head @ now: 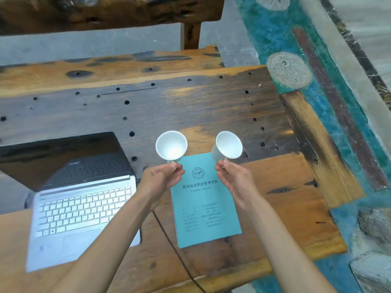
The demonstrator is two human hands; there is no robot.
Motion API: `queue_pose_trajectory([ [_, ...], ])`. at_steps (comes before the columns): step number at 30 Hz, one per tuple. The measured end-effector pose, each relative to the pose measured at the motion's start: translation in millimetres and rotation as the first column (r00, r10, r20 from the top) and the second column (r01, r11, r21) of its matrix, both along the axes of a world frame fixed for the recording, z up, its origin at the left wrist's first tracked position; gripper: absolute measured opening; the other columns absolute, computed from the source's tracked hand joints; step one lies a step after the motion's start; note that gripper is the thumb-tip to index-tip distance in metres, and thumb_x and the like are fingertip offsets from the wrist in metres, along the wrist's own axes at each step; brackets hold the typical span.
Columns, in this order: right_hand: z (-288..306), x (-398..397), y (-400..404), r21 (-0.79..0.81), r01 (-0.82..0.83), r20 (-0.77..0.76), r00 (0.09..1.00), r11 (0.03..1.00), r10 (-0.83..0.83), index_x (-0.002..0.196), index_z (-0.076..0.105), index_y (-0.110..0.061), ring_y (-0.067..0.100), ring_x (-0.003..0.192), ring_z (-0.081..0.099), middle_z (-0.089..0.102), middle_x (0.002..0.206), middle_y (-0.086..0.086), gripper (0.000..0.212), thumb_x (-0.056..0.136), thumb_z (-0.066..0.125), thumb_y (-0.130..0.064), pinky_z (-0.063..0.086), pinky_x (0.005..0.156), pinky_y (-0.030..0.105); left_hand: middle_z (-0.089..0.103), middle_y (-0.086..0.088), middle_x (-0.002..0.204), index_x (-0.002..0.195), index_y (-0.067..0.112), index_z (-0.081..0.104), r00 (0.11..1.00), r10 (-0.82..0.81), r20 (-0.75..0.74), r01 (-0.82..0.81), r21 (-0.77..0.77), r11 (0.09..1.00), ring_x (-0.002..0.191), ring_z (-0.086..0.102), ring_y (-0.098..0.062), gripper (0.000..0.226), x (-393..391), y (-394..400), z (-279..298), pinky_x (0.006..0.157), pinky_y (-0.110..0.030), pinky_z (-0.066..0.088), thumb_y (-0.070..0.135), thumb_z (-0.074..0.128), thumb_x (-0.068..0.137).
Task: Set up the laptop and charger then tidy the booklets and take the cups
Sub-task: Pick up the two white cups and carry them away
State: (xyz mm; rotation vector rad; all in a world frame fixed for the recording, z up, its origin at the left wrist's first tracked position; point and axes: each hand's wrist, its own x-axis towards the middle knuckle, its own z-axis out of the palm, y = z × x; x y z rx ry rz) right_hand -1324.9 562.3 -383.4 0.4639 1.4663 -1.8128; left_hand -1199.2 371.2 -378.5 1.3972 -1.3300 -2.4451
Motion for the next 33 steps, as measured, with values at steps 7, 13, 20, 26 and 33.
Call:
queue_pose_trajectory([
  [7,17.0,121.2,50.6,-0.008,0.122,-0.034,0.992,0.993,-0.122,0.096,0.07,0.002,0.008,0.083,0.076,0.079,0.082,0.001,0.015,0.101,0.058,-0.006,0.058,0.076,0.014,0.079,-0.006,0.093,0.091,0.003,0.074,0.99,-0.138,-0.029,0.137,-0.015,0.99,0.097,0.076,-0.02,0.015,86.7,47.4,15.0,0.085,-0.027,0.061,0.008,0.062,0.098],
  [13,24.2,220.9,105.3,-0.006,0.228,-0.085,0.97,0.974,-0.228,0.096,0.071,0.002,0.007,0.086,0.076,0.08,0.085,0.002,0.016,0.101,0.058,-0.004,0.058,0.077,0.015,0.08,0.001,0.087,0.09,0.008,0.075,0.942,-0.331,-0.055,0.328,-0.056,0.943,0.091,0.076,-0.015,0.013,155.1,84.3,17.8,0.084,-0.026,0.061,0.01,0.064,0.097],
  [20,38.7,320.1,178.0,0.051,0.363,-0.161,0.922,0.93,-0.351,0.095,0.075,-0.003,0.008,0.097,0.075,0.081,0.092,0.002,0.018,0.101,0.059,-0.006,0.057,0.085,0.015,0.079,-0.007,0.099,0.097,0.006,0.076,0.851,-0.525,-0.026,0.522,-0.069,0.85,0.094,0.076,-0.014,0.011,206.2,139.5,11.9,0.083,-0.022,0.06,0.012,0.067,0.095],
  [26,46.0,394.9,244.9,0.126,0.47,-0.219,0.872,0.874,-0.438,0.087,0.08,-0.012,0.008,0.1,0.075,0.081,0.095,0.001,0.024,0.101,0.06,-0.007,0.056,0.091,0.017,0.077,-0.01,0.099,0.097,0.005,0.076,0.74,-0.672,-0.01,0.669,-0.088,0.738,0.091,0.075,-0.012,0.011,239.4,208.0,15.6,0.08,-0.018,0.06,0.009,0.067,0.094],
  [33,41.2,479.8,328.0,0.112,0.611,-0.231,0.783,0.784,-0.578,0.082,0.084,-0.017,0.012,0.106,0.074,0.081,0.101,0.004,0.029,0.1,0.062,-0.008,0.056,0.093,0.019,0.077,-0.011,0.106,0.101,0.002,0.076,0.58,-0.815,0.002,0.807,-0.141,0.574,0.096,0.075,-0.012,0.014,284.8,291.3,12.8,0.086,-0.023,0.06,0.009,0.067,0.095],
])
